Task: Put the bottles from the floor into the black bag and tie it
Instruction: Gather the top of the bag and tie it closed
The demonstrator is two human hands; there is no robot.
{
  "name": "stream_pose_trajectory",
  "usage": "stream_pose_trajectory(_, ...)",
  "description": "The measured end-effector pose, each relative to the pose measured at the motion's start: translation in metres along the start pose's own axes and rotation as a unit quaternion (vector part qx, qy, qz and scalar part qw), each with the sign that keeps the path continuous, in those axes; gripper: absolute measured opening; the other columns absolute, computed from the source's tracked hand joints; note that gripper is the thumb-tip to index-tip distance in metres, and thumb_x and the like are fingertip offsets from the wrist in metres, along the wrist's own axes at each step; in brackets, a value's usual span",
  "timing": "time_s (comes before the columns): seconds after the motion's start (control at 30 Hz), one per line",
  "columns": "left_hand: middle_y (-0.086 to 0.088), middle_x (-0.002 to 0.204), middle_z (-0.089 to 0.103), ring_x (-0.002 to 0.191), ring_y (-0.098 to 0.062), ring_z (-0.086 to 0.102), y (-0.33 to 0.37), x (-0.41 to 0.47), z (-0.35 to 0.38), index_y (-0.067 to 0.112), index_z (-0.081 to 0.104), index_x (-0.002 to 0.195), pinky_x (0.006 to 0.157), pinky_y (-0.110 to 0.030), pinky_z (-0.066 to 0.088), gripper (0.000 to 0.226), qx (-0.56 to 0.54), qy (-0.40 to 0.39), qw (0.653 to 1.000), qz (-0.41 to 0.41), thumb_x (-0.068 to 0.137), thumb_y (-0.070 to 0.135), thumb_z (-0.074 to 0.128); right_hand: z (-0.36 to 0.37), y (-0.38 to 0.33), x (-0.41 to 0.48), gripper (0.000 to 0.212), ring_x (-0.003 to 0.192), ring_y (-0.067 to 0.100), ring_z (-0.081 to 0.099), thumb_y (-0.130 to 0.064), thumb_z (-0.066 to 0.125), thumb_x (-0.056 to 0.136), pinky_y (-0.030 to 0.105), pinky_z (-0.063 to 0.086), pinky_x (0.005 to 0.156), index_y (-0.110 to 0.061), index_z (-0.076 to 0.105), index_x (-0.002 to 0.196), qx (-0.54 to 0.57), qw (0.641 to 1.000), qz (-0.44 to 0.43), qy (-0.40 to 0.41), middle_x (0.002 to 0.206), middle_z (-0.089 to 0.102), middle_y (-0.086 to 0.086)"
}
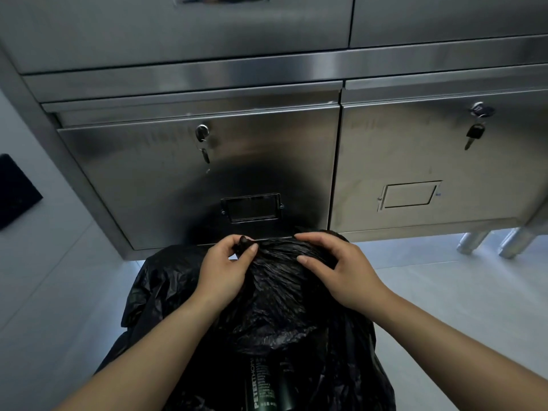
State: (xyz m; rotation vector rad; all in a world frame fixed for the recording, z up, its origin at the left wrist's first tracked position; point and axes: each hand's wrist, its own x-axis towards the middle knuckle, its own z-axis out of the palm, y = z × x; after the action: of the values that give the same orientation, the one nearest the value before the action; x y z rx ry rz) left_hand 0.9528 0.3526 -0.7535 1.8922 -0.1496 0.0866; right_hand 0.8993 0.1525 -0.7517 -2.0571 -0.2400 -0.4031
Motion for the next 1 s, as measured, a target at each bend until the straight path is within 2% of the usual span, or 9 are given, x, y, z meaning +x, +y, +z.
stream_pose_trajectory(0.17, 0.009, 0.098, 0.070, 0.092, -0.010, 0.063, 0.001, -0.001, 0.001, 0.034, 0.066, 0.094, 0.086, -0.028, 0.048, 0.012, 0.007, -0.025, 1.000, -0.001, 0.085, 0.026, 0.065, -0.005, 0.005, -0.002, 0.030, 0.091, -0.011, 0.062, -0.021, 0.067, 0.085, 0.002, 0.041, 0.078, -0.048, 0.063, 0.098, 0.019, 0.999, 0.018, 0.033, 0.098, 0.065, -0.035)
stream_pose_trajectory(0.3, 0.013, 0.109, 0.057, 0.090, -0.009, 0.062, 0.003, -0.004, 0.001, 0.039, 0.060, 0.116, 0.081, -0.019, 0.047, 0.030, 0.073, -0.035, 0.996, 0.042, 0.086, 0.032, 0.062, -0.004, 0.012, -0.004, 0.027, 0.090, -0.013, 0.061, -0.022, 0.068, 0.084, 0.000, 0.040, 0.076, -0.045, 0.066, 0.098, 0.008, 0.997, 0.037, 0.065, 0.089, 0.066, -0.036)
stream_pose_trajectory(0.47, 0.023, 0.100, 0.053, 0.093, 0.009, 0.054, 0.007, -0.008, 0.003, 0.039, 0.048, 0.132, 0.079, -0.005, 0.040, 0.053, 0.120, -0.005, 0.987, 0.104, 0.083, 0.032, 0.067, 0.002, 0.016, -0.005, 0.025, 0.097, -0.016, 0.057, -0.025, 0.067, 0.084, -0.001, 0.038, 0.081, -0.032, 0.068, 0.108, -0.020, 0.998, 0.044, 0.044, 0.099, 0.066, -0.029)
stream_pose_trajectory(0.57, 0.022, 0.099, 0.059, 0.089, 0.007, 0.060, 0.007, -0.007, 0.002, 0.038, 0.034, 0.140, 0.077, -0.012, 0.045, 0.077, 0.063, 0.017, 0.996, 0.069, 0.076, 0.031, 0.075, 0.005, 0.017, -0.007, 0.025, 0.095, -0.016, 0.057, -0.028, 0.067, 0.084, -0.001, 0.039, 0.079, -0.035, 0.067, 0.108, -0.025, 0.998, 0.051, 0.027, 0.097, 0.065, -0.030)
stream_pose_trajectory(0.63, 0.016, 0.094, 0.068, 0.085, 0.006, 0.064, 0.005, -0.007, 0.001, 0.031, 0.042, 0.135, 0.078, -0.015, 0.047, 0.072, 0.046, 0.031, 0.997, 0.053, 0.072, 0.032, 0.077, 0.007, 0.018, -0.008, 0.024, 0.094, -0.016, 0.058, -0.028, 0.067, 0.084, -0.001, 0.040, 0.078, -0.035, 0.067, 0.107, -0.025, 0.998, 0.052, 0.024, 0.094, 0.065, -0.033)
stream_pose_trajectory(0.73, 0.016, 0.087, 0.073, 0.082, 0.006, 0.066, 0.005, -0.007, 0.000, 0.030, 0.064, 0.101, 0.074, -0.013, 0.050, 0.032, 0.058, 0.035, 0.996, 0.065, 0.071, 0.032, 0.077, 0.009, 0.018, -0.009, 0.023, 0.092, -0.018, 0.058, -0.026, 0.068, 0.084, -0.002, 0.039, 0.076, -0.036, 0.067, 0.105, -0.027, 0.998, 0.047, 0.021, 0.089, 0.062, -0.043)
stream_pose_trajectory(0.8, 0.023, 0.089, 0.071, 0.088, 0.008, 0.064, 0.005, -0.007, -0.001, 0.036, 0.070, 0.090, 0.074, -0.010, 0.048, 0.019, 0.065, 0.019, 0.994, 0.091, 0.072, 0.033, 0.076, 0.011, 0.018, -0.010, 0.023, 0.093, -0.017, 0.058, -0.025, 0.068, 0.083, -0.001, 0.039, 0.078, -0.036, 0.067, 0.104, -0.025, 0.999, 0.040, 0.018, 0.090, 0.060, -0.045)
stream_pose_trajectory(0.9, 0.025, 0.119, 0.059, 0.115, 0.012, 0.050, 0.009, -0.007, -0.002, 0.045, 0.069, 0.095, 0.097, -0.010, 0.037, 0.025, 0.083, -0.035, 0.987, 0.135, 0.070, 0.044, 0.069, 0.013, 0.016, -0.010, 0.026, 0.097, -0.014, 0.059, -0.024, 0.069, 0.083, 0.001, 0.040, 0.082, -0.035, 0.067, 0.106, -0.012, 1.000, 0.024, 0.005, 0.095, 0.063, -0.038)
stream_pose_trajectory(1.0, 0.019, 0.132, 0.051, 0.124, 0.008, 0.043, 0.010, -0.006, -0.001, 0.047, 0.067, 0.100, 0.105, -0.012, 0.030, 0.027, 0.100, -0.073, 0.979, 0.162, 0.073, 0.046, 0.063, 0.014, 0.012, -0.011, 0.028, 0.102, -0.011, 0.059, -0.025, 0.069, 0.083, 0.003, 0.039, 0.087, -0.039, 0.065, 0.107, 0.001, 1.000, 0.002, -0.028, 0.103, 0.066, -0.030)
